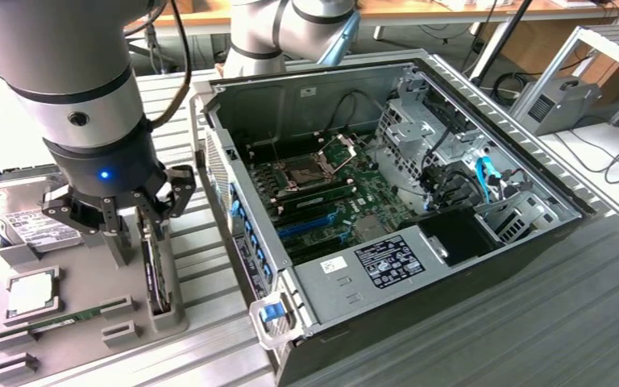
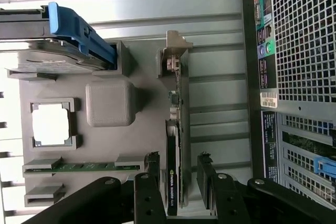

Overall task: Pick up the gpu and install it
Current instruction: 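Pick up the gpu and move the gpu toward the slot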

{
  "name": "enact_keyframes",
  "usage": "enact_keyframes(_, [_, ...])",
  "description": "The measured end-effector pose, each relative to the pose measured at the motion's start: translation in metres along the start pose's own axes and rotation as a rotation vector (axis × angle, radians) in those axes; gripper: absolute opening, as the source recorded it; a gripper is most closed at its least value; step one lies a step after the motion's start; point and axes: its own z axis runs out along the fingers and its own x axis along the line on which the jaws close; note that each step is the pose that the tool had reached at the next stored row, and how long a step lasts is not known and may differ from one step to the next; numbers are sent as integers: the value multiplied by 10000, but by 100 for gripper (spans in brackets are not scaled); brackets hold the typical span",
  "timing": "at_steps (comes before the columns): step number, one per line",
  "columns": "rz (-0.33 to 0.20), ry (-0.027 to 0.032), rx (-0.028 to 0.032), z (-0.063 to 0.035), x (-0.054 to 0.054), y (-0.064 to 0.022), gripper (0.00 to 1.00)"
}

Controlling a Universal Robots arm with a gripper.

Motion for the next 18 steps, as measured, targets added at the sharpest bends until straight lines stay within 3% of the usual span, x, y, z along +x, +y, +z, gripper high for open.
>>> enact_keyframes(18, [0, -2, 0, 86, 2, -3, 42])
